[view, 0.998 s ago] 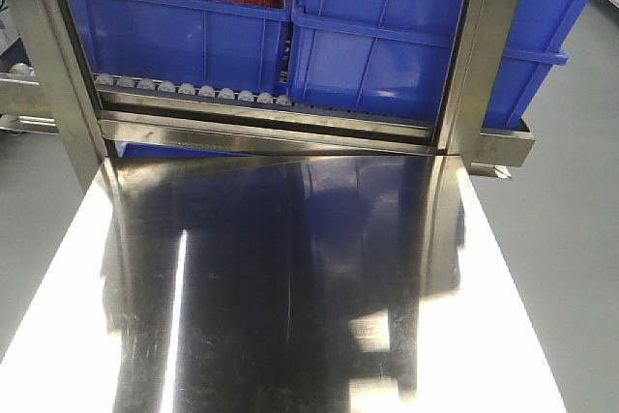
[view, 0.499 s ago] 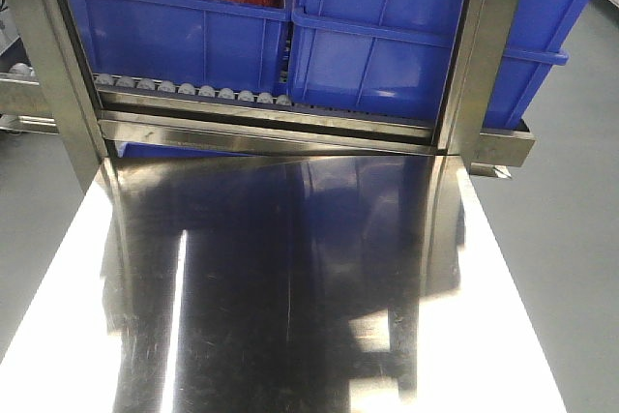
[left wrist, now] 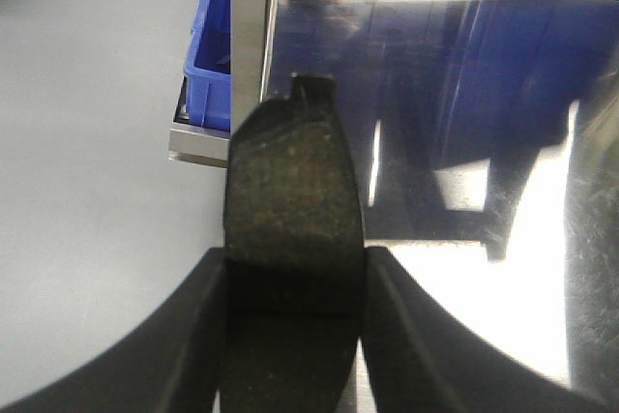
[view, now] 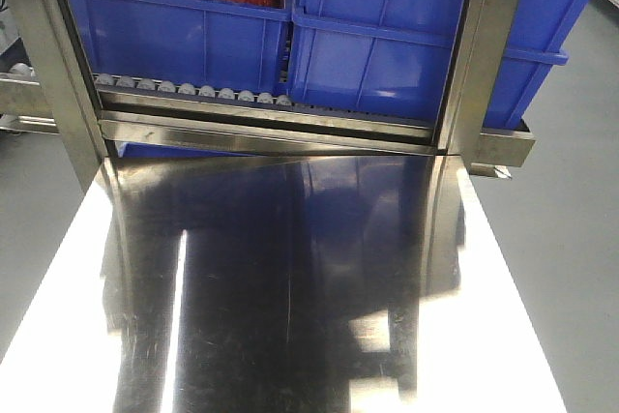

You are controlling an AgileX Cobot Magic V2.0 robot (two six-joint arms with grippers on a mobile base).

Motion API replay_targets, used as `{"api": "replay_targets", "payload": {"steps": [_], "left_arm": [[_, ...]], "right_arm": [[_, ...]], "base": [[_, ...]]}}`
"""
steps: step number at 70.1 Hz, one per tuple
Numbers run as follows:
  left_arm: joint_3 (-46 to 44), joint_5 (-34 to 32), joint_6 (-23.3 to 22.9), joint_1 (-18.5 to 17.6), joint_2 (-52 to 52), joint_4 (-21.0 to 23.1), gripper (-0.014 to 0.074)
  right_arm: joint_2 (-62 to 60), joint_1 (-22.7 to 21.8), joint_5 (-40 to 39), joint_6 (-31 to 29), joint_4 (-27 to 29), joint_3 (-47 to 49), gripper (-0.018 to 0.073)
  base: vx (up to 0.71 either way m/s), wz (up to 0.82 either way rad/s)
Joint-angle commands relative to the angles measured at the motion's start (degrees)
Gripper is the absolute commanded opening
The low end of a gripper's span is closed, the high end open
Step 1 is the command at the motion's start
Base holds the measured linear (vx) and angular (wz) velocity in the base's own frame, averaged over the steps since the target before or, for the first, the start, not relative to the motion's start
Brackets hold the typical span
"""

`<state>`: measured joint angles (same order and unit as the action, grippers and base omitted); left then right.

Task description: Move and align brake pads A on conveyor

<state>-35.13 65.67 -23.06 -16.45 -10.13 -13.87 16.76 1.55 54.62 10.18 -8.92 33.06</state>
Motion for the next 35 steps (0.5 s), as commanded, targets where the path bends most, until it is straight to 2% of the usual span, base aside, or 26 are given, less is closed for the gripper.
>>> {"api": "replay_targets", "payload": {"steps": [1, 21, 35], "left_arm": [[-1.7, -5.1, 0.1, 0.0, -0.8, -1.0, -0.0006], [-1.7, -5.1, 0.1, 0.0, -0.8, -1.0, -0.0006], [-1.7, -5.1, 0.1, 0.0, -0.8, -1.0, -0.0006]], "right_arm": [[0.8, -0.4, -7.9, -0.5, -1.8, 0.2, -0.0007], [0.8, -0.4, -16.7, -0.5, -1.4, -8.3, -0.0007], [0.8, -0.4, -17.9, -0.5, -1.6, -8.8, -0.0007]], "base": [[0.00, 0.00], [0.00, 0.00], [0.00, 0.00]]}}
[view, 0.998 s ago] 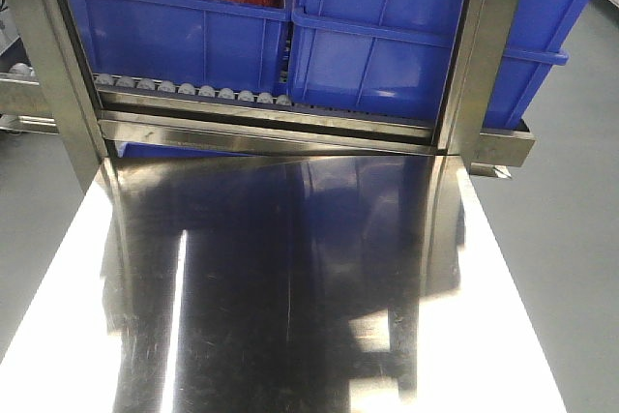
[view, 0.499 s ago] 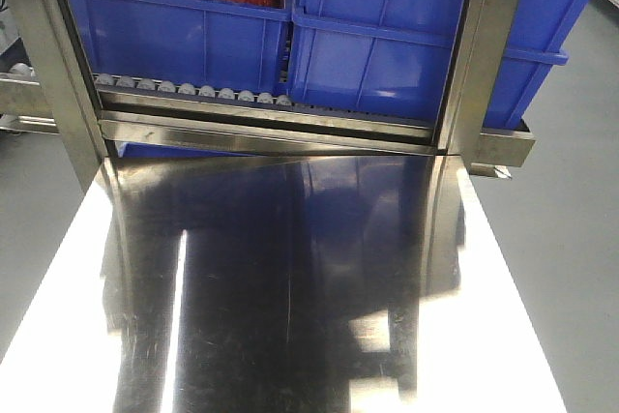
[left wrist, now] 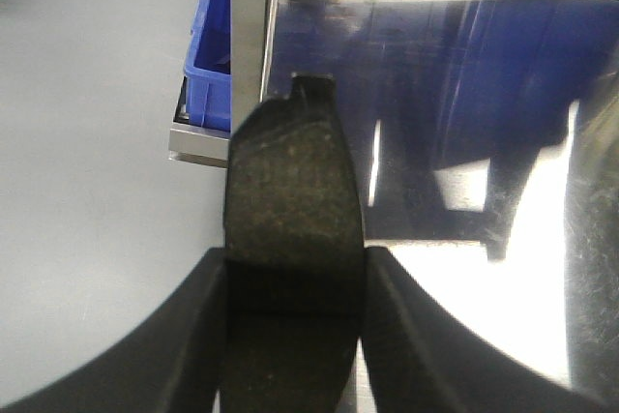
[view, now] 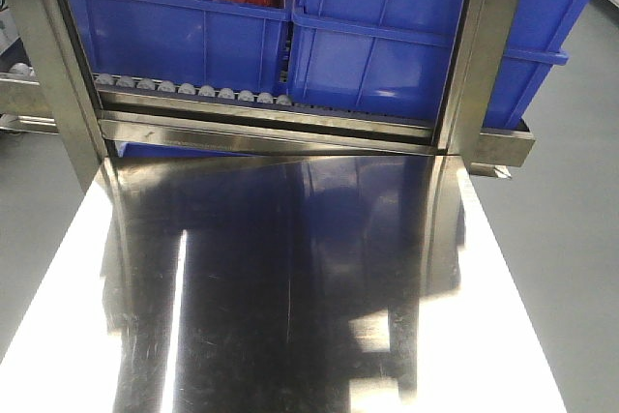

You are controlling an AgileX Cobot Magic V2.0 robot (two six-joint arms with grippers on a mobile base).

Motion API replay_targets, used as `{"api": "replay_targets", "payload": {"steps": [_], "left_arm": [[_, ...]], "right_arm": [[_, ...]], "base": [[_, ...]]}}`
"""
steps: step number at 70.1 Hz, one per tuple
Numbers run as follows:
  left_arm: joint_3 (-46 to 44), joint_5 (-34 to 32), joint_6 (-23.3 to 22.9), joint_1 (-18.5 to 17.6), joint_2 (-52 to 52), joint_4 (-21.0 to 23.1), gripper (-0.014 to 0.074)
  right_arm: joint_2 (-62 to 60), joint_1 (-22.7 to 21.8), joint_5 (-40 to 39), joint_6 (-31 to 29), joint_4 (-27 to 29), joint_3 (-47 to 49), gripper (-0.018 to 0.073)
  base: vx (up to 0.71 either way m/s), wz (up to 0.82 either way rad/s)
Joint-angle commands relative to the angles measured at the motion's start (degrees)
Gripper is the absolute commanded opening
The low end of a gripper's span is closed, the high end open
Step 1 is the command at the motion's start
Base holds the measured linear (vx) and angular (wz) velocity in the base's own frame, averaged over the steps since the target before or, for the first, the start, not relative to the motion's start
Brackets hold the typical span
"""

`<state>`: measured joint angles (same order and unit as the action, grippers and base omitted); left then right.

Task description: Move and align brake pads A on conveyor

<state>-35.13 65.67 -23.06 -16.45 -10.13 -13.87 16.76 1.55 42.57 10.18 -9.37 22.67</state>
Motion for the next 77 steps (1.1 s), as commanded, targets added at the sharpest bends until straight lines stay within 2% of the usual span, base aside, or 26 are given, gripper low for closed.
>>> {"api": "replay_targets", "payload": {"steps": [1, 77], "left_arm": [[-1.7, -5.1, 0.1, 0.0, -0.8, -1.0, -0.0006], [-1.7, -5.1, 0.1, 0.0, -0.8, -1.0, -0.0006]], "right_arm": [[0.8, -0.4, -5.8, -0.5, -1.1, 1.6, -0.0007], [0.8, -0.4, -5.7, -0.5, -1.1, 1.6, -0.0007]], "base": [[0.00, 0.00], [0.00, 0.01]]}}
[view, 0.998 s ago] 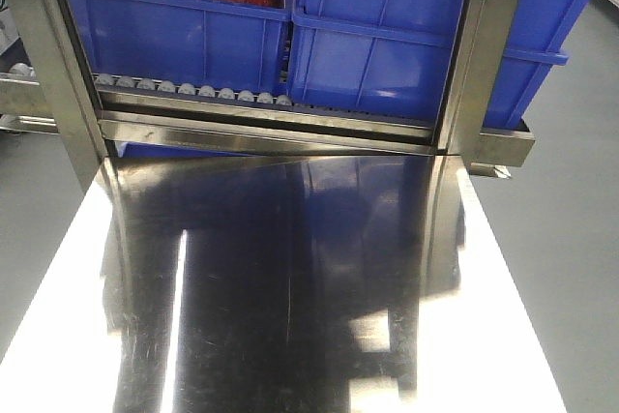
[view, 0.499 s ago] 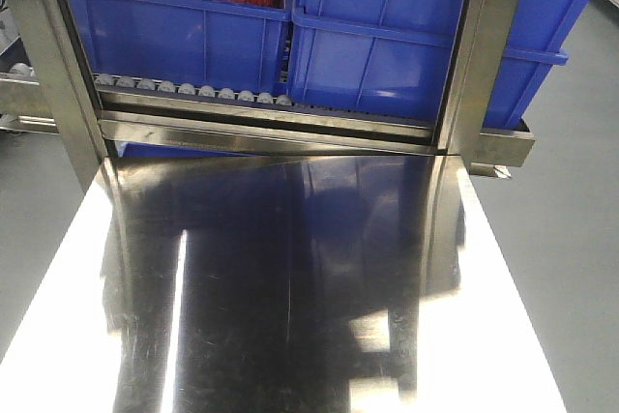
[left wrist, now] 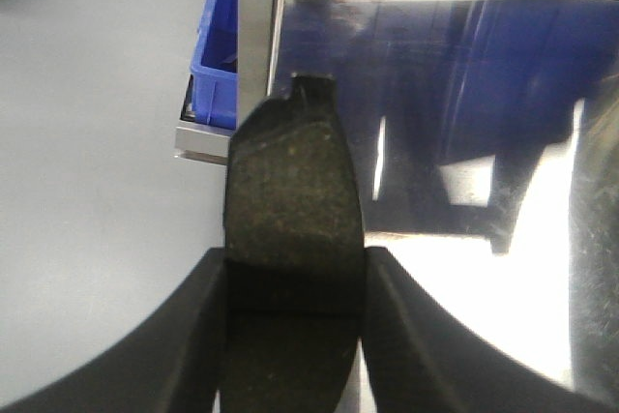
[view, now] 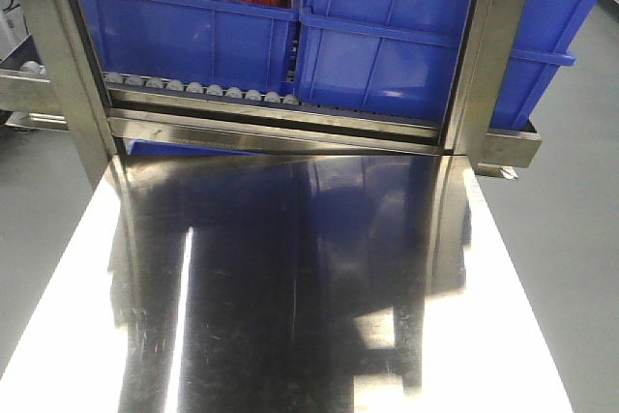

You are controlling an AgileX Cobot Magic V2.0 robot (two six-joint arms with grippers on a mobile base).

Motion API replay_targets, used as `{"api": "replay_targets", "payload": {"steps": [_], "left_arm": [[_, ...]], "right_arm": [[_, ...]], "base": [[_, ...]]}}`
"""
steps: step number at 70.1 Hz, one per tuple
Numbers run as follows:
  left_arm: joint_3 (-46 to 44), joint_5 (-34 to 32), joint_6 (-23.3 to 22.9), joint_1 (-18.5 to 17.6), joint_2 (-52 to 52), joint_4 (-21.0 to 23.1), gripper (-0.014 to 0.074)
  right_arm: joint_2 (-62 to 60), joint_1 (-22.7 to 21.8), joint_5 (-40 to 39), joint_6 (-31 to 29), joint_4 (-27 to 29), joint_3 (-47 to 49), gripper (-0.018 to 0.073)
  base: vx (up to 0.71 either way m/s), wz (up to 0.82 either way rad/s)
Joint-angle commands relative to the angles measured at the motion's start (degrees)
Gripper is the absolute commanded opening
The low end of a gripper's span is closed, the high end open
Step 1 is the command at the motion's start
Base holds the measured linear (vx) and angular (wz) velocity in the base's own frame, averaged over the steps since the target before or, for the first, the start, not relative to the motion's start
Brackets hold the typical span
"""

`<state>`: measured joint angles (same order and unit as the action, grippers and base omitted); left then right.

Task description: Move and align brake pads A on conveyor

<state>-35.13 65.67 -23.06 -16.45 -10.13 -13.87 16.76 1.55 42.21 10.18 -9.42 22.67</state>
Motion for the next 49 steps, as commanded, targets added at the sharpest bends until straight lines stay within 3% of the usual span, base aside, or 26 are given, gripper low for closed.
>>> {"api": "replay_targets", "payload": {"steps": [1, 24, 49], "left_arm": [[-1.7, -5.1, 0.1, 0.0, -0.8, -1.0, -0.0006], [-1.7, -5.1, 0.1, 0.0, -0.8, -1.0, -0.0006], [-1.7, -5.1, 0.1, 0.0, -0.9, -1.0, -0.0006]], "right_arm": [[0.8, -0.4, -5.4, -0.5, -1.1, 1.6, -0.0007], [0.8, -0.4, -5.4, -0.5, -1.1, 1.6, -0.0007], [0.8, -0.4, -5.4, -0.5, -1.1, 1.6, -0.0007]], "base": [[-0.03, 0.11], [-0.07, 0.22], [-0.13, 0.46]]}}
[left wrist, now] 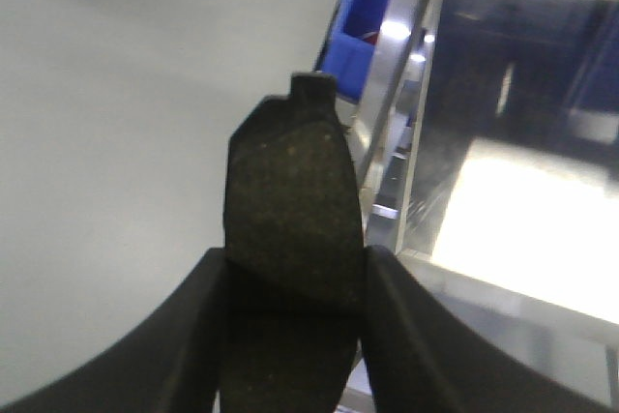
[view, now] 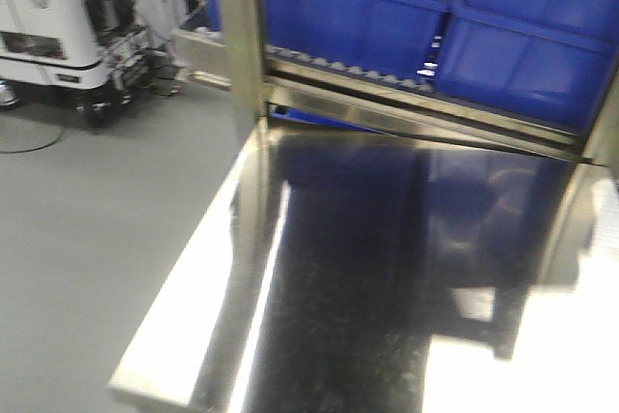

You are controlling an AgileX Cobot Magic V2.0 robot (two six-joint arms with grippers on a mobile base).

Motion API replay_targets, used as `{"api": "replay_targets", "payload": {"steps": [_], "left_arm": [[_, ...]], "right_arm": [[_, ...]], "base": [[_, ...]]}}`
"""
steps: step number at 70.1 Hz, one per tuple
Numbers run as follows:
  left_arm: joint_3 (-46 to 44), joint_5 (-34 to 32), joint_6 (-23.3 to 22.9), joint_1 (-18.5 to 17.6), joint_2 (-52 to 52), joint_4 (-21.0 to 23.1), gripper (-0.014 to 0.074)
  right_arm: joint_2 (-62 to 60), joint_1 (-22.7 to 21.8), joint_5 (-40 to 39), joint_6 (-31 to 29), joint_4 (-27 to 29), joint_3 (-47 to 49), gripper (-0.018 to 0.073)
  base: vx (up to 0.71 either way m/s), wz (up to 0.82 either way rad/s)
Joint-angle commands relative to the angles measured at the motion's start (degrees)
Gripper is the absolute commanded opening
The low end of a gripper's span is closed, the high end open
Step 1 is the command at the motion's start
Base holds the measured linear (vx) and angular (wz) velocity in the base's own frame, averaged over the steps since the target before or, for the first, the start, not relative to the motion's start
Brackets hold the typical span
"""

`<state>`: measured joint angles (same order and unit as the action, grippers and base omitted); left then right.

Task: Move and align brake pads A on conveyor
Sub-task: 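Turn the base away from the steel table toward the aisle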

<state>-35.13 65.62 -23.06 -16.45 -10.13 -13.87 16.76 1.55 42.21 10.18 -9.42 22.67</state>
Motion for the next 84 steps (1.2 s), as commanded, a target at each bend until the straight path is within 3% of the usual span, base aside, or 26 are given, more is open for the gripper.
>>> {"api": "replay_targets", "payload": {"steps": [1, 84], "left_arm": [[-1.7, -5.0, 0.1, 0.0, -0.9, -1.0, -0.0006], [-1.7, -5.0, 0.1, 0.0, -0.9, -1.0, -0.0006]], "right_arm": [[0.8, -0.4, -5.4, -0.5, -1.1, 1.6, -0.0007], [0.8, -0.4, -5.3, -0.5, -1.1, 1.6, -0.0007]], "base": [[-0.16, 0.54], [-0.22, 0.62]]}}
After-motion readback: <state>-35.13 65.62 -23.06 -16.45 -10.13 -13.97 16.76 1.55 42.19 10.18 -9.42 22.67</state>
